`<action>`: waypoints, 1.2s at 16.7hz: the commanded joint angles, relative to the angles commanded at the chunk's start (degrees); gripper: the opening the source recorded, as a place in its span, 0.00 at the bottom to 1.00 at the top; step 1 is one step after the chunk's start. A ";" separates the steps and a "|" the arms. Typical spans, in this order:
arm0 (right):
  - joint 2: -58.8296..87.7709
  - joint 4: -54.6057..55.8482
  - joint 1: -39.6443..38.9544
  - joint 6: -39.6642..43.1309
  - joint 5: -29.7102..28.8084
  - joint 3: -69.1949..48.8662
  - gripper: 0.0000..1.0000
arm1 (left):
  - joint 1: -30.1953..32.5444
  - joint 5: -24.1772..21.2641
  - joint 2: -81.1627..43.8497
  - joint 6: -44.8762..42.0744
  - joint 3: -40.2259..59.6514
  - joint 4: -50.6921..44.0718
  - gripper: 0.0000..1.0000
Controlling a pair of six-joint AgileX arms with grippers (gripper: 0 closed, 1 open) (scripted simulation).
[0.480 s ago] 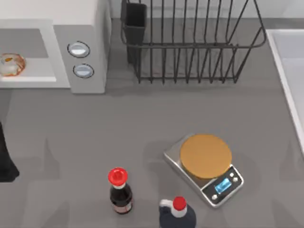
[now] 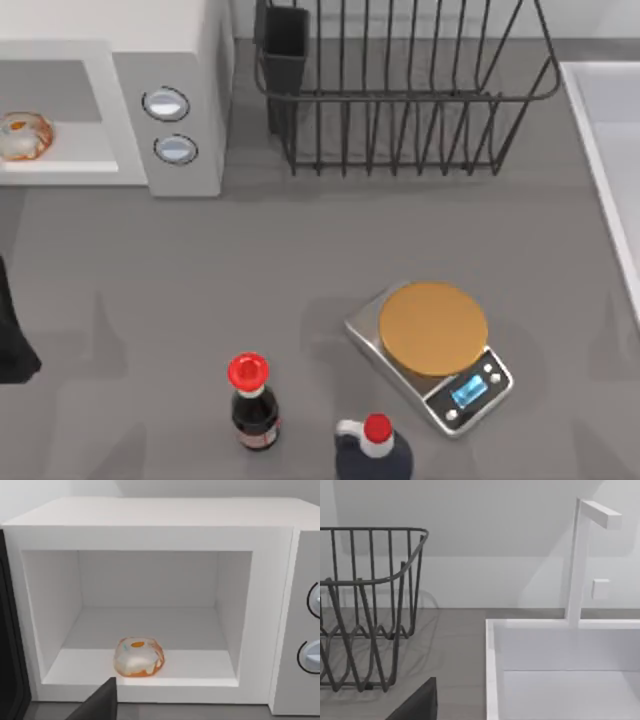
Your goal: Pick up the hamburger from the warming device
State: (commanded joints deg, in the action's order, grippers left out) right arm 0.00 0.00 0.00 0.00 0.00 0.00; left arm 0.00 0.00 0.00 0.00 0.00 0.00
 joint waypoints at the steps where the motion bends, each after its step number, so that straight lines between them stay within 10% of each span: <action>1: 0.00 0.00 0.00 0.00 0.00 0.00 1.00 | 0.00 0.00 0.00 0.00 0.00 0.00 1.00; 20: 0.00 0.00 0.00 0.00 0.00 0.00 1.00 | -0.33 -0.41 -5.52 -0.16 2.18 2.56 1.00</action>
State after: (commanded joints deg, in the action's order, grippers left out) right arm 0.00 0.00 0.00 0.00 0.00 0.00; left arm -0.33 -0.41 -5.52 -0.16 2.18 2.56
